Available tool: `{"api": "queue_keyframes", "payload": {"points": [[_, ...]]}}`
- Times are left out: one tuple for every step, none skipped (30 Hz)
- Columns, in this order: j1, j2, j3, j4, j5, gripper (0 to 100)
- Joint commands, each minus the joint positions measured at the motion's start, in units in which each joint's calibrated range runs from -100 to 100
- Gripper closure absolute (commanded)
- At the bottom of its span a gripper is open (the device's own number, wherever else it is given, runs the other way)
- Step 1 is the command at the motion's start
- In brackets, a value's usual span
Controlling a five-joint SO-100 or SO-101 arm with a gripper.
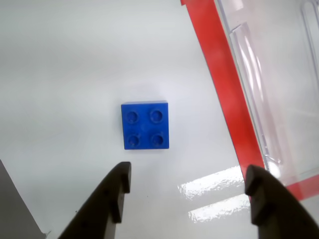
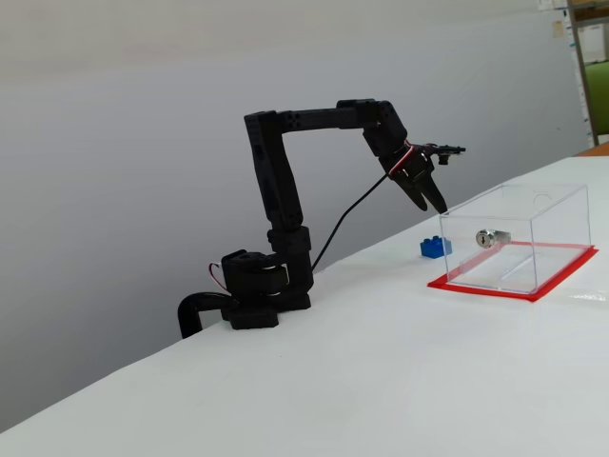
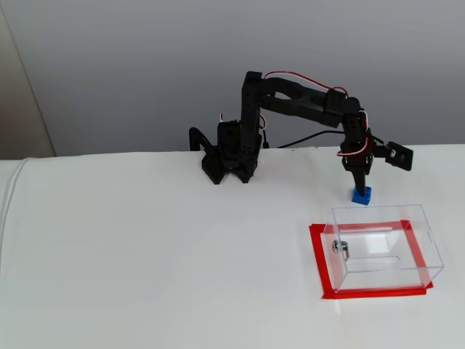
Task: Pick the blue lego brick and place it into the transparent box
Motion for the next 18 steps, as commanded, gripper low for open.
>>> {"api": "queue_keyframes", "payload": {"points": [[-1.3,1.3,-3.3,-3.6,-0.1,74],[-1.7,1.9,-3.3,-4.1,-0.1,74],[-2.1,2.3,-3.3,-4.2,-0.2,74],[-2.5,2.6,-3.3,-4.2,-0.3,74],[-2.8,3.0,-3.3,-4.1,-0.7,74],[-2.9,3.3,-3.3,-3.9,-1.2,74],[-2.9,3.6,-3.2,-3.8,-1.5,74],[-2.9,4.0,-3.2,-3.7,-1.6,74],[-3.0,4.3,-3.2,-3.7,-1.6,74],[-3.2,4.6,-3.2,-3.7,-1.6,74],[-3.3,4.7,-3.2,-3.6,-1.7,74],[-3.3,4.9,-3.1,-3.5,-1.9,74],[-3.3,5.0,-2.9,-3.5,-2.1,74],[-3.3,5.1,-2.7,-3.5,-2.1,74],[-3.3,5.1,-2.5,-3.5,-2.1,74],[-3.2,5.2,-2.5,-3.5,-2.1,74],[-3.1,5.2,-2.5,-3.5,-2.0,74],[-3.1,5.2,-2.5,-3.7,-2.0,74]]}}
